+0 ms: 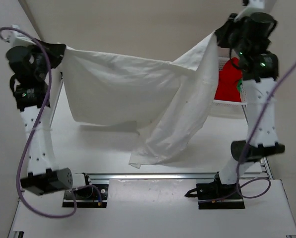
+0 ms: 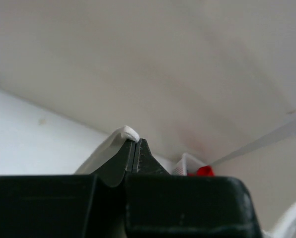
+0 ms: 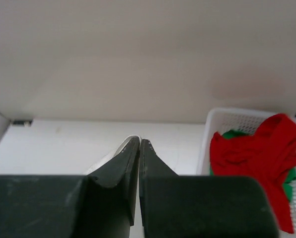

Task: Fold and stack the t-shirts
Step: Flatten out the tshirt

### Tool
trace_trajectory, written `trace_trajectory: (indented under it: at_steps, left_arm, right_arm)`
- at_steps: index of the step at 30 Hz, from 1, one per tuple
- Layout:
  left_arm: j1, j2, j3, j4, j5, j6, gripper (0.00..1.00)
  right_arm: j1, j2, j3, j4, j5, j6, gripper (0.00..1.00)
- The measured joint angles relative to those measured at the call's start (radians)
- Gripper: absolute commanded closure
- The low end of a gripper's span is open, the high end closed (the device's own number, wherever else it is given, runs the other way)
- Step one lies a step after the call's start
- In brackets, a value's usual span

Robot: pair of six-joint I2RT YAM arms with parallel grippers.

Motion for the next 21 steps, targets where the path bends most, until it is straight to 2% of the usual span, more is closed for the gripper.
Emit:
trace_trajectory:
  at_steps: [5,7,10,15,21]
  left_arm:
    - [-0.072,0.266,-0.048,-0.023,-0.087,0.028,1.0]
    - [-0.087,0.379,-0.007,-0.056,-0.113,0.036,1.0]
    - [-0.095,0.529,0.145,-0.121,-0.122,0.034,1.0]
    - [-0.05,0.62,0.438,-0.145,-0.087,-0.007,1.0]
    - [0.094,0.536,0.573,-0.093,-0.038,-0.075,1.0]
  right_arm:
    - [-0.005,0.327,0.063,0.006,-0.086,-0.008,1.0]
    - [-0.005,0.415,0.071,0.004,-0.101,-0.007,1.0]
    - [-0.008,0.495,0.094,0.034,-0.114,0.008,1.0]
    - [-0.03,0.425,0.094,0.176,-0.108,0.039,1.0]
    - [-0.047,0.174,0.098,0.348,-0.084,0.024,1.0]
